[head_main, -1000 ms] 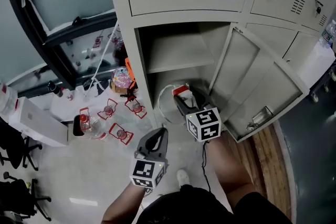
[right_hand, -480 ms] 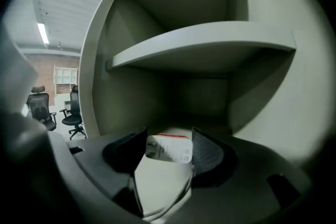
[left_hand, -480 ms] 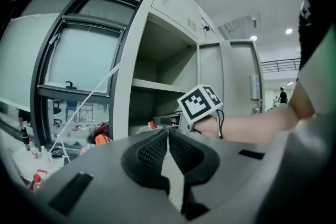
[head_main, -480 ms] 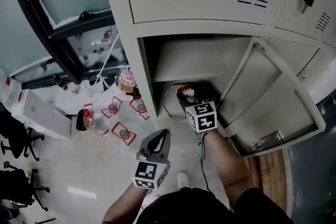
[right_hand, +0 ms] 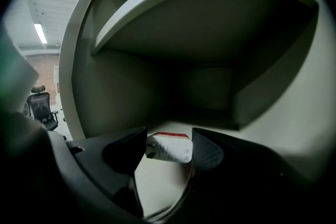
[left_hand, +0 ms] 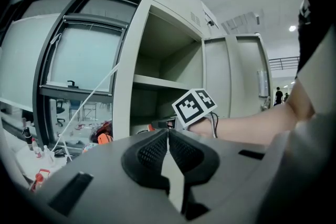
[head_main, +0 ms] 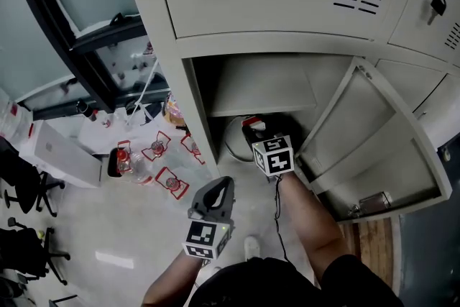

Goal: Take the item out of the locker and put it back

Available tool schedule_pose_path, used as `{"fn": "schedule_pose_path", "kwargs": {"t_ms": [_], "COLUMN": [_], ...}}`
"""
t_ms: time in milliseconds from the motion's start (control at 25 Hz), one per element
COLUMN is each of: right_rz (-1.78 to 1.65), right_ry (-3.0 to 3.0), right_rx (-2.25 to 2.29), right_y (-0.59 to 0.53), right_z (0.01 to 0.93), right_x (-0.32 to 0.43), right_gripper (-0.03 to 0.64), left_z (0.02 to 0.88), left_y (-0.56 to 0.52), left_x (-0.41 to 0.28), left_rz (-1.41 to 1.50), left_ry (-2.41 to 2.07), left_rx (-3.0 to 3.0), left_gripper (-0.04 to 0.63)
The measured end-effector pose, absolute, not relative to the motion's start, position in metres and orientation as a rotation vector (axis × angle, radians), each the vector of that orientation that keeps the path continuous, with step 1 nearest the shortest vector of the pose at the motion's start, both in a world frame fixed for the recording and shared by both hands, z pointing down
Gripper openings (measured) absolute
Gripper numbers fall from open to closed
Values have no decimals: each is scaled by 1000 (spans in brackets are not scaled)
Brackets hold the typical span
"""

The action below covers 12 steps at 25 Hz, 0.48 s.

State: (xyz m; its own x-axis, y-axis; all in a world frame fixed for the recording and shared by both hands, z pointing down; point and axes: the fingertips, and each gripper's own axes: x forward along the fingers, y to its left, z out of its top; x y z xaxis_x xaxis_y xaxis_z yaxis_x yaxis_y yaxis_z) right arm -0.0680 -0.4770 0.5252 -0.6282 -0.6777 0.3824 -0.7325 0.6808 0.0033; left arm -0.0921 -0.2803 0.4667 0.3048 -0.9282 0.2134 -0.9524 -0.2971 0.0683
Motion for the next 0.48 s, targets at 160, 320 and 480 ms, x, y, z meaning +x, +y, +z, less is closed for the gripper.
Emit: {"fn": "schedule_pose_path", "kwargs": {"t_ms": [160, 320, 480], "right_rz": [223, 228, 235], "right_ry": [-2519, -2491, -2468], "right_rx": [1096, 1080, 1071], "right_y": [-482, -485, -486], "right_z": [533, 542, 550], "right_x": [-69, -71, -71], "right_gripper": [267, 267, 267], "left_z": [467, 468, 470], "left_y": [-283, -283, -282], "left_x": [-91, -91, -92], "left_rz": [196, 200, 201], "left_ry": [-1743, -1745, -1746], "left_rx": [2385, 2381, 2377], "left_gripper": [12, 12, 12]}}
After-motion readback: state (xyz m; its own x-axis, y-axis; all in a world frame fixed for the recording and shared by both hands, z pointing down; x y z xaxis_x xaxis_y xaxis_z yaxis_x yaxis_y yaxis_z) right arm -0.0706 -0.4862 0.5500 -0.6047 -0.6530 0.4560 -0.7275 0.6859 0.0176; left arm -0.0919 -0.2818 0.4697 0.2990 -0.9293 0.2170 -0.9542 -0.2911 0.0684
